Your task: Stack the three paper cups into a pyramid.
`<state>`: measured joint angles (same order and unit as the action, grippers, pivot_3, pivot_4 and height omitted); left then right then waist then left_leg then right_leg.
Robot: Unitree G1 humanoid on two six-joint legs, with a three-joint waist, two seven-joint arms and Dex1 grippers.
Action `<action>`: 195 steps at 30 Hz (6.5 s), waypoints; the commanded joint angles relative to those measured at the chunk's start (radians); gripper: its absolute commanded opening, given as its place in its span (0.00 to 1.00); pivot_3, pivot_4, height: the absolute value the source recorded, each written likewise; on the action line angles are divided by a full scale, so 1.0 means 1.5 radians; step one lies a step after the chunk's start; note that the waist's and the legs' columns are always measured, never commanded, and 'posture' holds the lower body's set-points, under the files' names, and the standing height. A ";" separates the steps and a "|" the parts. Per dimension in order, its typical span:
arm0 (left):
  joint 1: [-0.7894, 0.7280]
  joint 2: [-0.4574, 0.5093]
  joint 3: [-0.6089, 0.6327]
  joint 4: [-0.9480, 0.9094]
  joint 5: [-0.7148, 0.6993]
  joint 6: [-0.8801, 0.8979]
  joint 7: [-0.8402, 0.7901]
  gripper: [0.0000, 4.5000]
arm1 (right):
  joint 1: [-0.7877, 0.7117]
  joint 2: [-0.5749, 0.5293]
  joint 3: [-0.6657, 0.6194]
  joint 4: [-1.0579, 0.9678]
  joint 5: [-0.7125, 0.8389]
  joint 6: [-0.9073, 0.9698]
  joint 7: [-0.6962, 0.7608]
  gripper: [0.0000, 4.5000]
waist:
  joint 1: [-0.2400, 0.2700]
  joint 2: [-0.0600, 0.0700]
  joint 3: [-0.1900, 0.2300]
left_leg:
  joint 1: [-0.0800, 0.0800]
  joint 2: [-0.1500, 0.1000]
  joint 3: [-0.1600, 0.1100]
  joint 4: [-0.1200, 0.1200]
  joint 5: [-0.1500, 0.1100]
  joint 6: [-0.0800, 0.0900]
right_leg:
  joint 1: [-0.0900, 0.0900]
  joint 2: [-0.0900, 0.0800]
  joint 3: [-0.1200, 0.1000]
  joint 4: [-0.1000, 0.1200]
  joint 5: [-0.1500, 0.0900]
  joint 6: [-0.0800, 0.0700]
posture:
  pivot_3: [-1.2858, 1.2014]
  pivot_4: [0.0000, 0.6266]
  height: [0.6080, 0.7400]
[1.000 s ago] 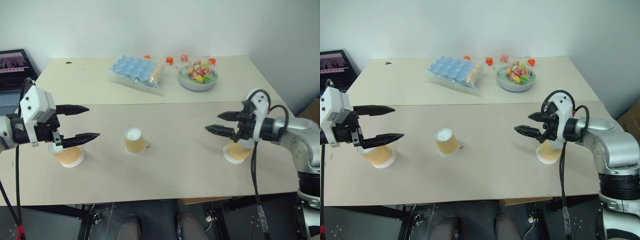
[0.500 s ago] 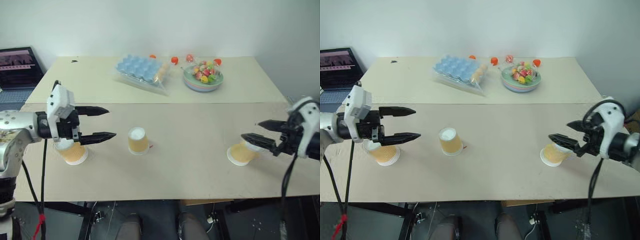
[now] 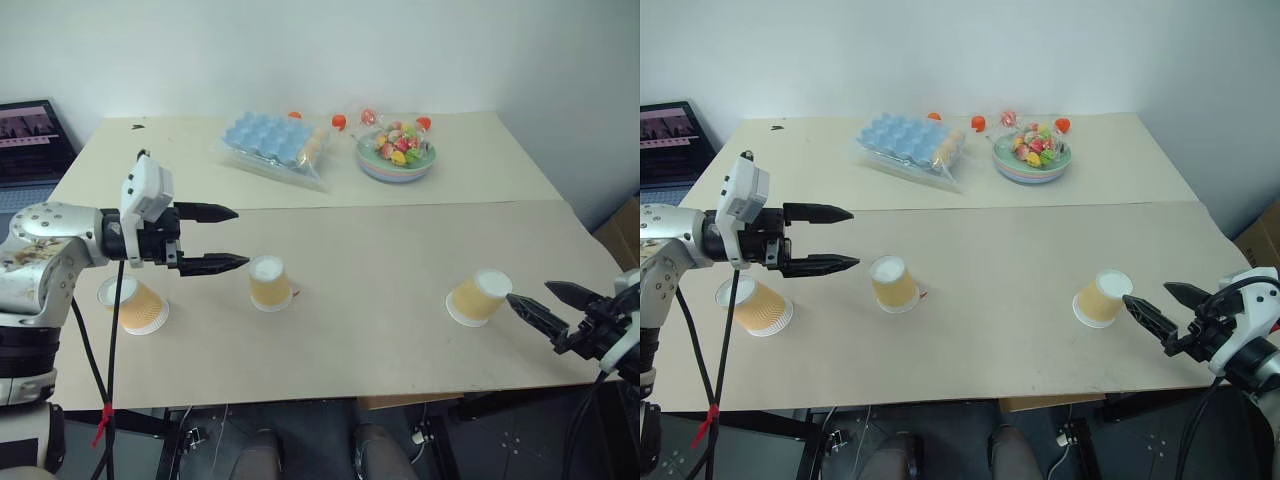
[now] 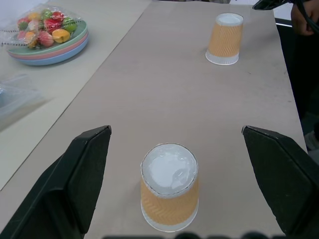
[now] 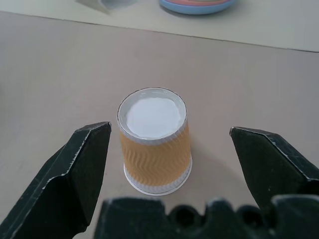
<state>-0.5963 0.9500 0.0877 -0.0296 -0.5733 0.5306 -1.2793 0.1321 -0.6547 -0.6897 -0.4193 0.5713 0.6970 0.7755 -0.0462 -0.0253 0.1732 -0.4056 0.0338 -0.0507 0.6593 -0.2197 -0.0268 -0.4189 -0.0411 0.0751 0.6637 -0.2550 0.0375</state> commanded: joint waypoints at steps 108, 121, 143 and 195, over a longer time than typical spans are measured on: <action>0.002 0.008 0.076 -0.113 -0.052 0.063 0.102 1.00 | -0.447 -0.044 0.313 -0.055 0.193 0.236 0.003 0.99 | -0.001 -0.001 0.000 | -0.002 0.000 -0.001 0.000 0.000 0.000 | -0.002 0.000 -0.001 0.000 0.000 0.000 | 0.52 0.24 1.00; 0.024 0.023 0.103 -0.141 -0.061 0.078 0.122 1.00 | -0.363 -0.118 0.524 -0.007 -0.014 0.082 0.054 0.99 | 0.004 -0.001 0.000 | -0.002 0.000 -0.001 0.000 0.000 0.000 | -0.002 0.000 -0.001 0.000 0.000 0.000 | 0.52 0.24 1.00; 0.017 0.015 0.092 -0.158 -0.072 0.087 0.135 1.00 | -0.453 0.031 0.661 0.206 -0.243 -0.124 0.040 0.99 | 0.001 -0.001 0.001 | -0.002 0.000 -0.001 0.000 0.000 0.000 | -0.002 0.000 -0.001 0.000 0.000 0.000 | 0.52 0.24 1.00; 0.176 0.048 0.242 -0.148 -0.092 0.105 0.131 1.00 | -0.559 -0.034 0.385 -0.016 0.210 0.217 0.055 0.99 | 0.000 -0.001 0.001 | -0.002 0.001 -0.001 0.000 0.000 0.000 | -0.002 0.000 -0.002 0.000 0.000 -0.001 | 0.52 0.24 1.00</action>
<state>-0.3614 0.9843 0.3588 -0.2143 -0.6932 0.6670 -1.0743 -0.6790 -0.6860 -0.1390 -0.4529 0.9353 1.0707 0.8611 -0.0469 -0.0263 0.1746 -0.4083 0.0348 -0.0521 0.6595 -0.2197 -0.0266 -0.4223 -0.0409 0.0736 0.6636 -0.2545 0.0366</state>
